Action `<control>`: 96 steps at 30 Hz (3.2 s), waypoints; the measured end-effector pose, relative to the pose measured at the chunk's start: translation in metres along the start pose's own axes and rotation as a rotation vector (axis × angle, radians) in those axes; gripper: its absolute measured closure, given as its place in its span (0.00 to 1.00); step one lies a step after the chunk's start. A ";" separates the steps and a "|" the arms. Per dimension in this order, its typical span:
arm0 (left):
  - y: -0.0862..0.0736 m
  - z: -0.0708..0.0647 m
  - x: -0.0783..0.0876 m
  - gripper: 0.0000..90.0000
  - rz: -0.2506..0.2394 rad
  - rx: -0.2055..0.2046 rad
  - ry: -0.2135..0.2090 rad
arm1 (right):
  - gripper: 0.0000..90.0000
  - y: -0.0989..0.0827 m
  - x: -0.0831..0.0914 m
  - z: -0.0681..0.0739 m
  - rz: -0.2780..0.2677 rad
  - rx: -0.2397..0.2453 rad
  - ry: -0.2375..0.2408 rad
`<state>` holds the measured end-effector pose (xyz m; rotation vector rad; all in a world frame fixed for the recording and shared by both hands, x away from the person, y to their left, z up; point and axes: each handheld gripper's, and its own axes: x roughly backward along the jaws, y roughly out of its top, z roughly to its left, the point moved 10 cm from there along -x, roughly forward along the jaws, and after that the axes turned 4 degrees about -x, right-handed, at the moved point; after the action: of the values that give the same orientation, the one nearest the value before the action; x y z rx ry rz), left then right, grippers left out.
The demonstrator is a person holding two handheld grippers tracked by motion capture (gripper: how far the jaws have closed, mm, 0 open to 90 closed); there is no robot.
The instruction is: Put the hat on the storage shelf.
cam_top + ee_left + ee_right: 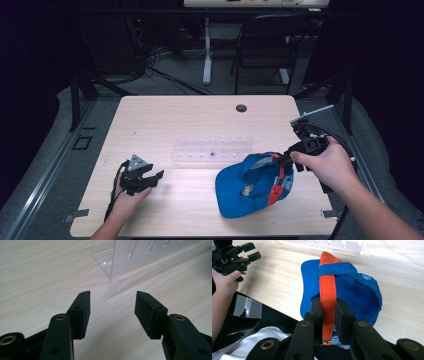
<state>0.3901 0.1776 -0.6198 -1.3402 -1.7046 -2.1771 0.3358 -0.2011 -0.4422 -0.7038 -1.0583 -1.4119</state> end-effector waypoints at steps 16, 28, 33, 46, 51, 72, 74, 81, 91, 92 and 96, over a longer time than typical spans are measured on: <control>0.000 -0.001 0.000 0.52 0.005 -0.006 -0.004 | 0.87 0.007 0.013 0.020 0.005 -0.035 0.042; 0.000 -0.001 0.000 0.52 0.005 -0.006 -0.004 | 0.87 0.014 0.027 0.031 0.016 -0.140 0.178; -0.001 0.000 0.000 0.52 0.006 -0.006 -0.002 | 0.87 0.016 0.031 0.032 0.027 -0.165 0.211; 0.000 -0.001 0.000 0.52 0.006 -0.004 -0.004 | 0.87 0.033 0.061 0.038 -0.009 -0.175 0.239; 0.000 -0.001 0.000 0.52 0.006 -0.005 -0.005 | 0.87 0.043 0.069 0.044 -0.033 -0.155 0.253; 0.000 -0.001 0.000 0.52 0.004 -0.004 -0.007 | 0.87 0.068 0.084 0.044 -0.098 -0.159 0.268; 0.000 -0.001 0.000 0.52 0.003 -0.005 -0.008 | 0.87 0.069 0.084 0.043 -0.098 -0.169 0.269; -0.001 -0.003 0.000 0.52 0.012 -0.010 -0.013 | 0.87 0.075 0.086 0.044 -0.110 -0.178 0.261; 0.000 -0.005 0.000 0.52 0.003 -0.013 -0.016 | 0.87 0.091 0.087 0.060 -0.128 -0.168 0.276; 0.000 -0.004 0.000 0.52 0.003 -0.017 -0.013 | 0.87 0.093 0.086 0.062 -0.134 -0.163 0.268; 0.003 -0.005 0.001 0.52 -0.016 -0.017 -0.004 | 0.87 0.098 0.083 0.067 -0.143 -0.159 0.269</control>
<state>0.3880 0.1730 -0.6168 -1.3404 -1.7074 -2.2045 0.4086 -0.1679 -0.3219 -0.5400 -0.8045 -1.6757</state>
